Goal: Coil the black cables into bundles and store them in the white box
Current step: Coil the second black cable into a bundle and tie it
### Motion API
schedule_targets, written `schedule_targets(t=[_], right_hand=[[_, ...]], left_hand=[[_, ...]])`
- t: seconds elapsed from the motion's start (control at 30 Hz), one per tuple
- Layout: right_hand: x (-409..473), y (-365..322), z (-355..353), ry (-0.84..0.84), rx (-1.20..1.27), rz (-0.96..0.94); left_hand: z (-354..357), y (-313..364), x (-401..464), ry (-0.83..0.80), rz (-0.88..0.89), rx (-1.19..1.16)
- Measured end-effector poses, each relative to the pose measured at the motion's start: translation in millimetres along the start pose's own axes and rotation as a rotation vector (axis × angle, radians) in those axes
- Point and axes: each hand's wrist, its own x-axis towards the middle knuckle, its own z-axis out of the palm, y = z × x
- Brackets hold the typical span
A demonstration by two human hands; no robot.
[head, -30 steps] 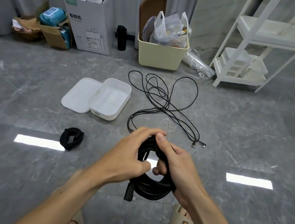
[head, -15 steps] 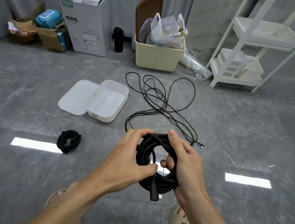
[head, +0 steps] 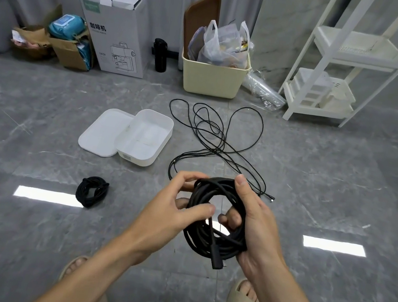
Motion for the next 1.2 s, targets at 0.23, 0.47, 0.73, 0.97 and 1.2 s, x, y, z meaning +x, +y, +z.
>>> schedule_targets(t=[0.23, 0.47, 0.73, 0.97, 1.2], right_hand=[[0, 0, 0, -0.01, 0.028, -0.065], [-2, 10, 7, -0.092, -0.025, -0.009], [-6, -6, -2, -0.529, 0.111, 0.382], [-2, -4, -4, -0.379, 0.036, 0.374], [1, -5, -4, -0.301, 0.178, 0.278]], left_hand=[[16, 7, 0, 0.112, -0.09, -0.333], [10, 3, 8, 0.096, -0.17, -0.251], [-10, 8, 10, -0.086, -0.174, -0.072], [-5, 3, 7, -0.102, -0.295, -0.151], [-13, 3, 13, -0.163, -0.322, -0.233]])
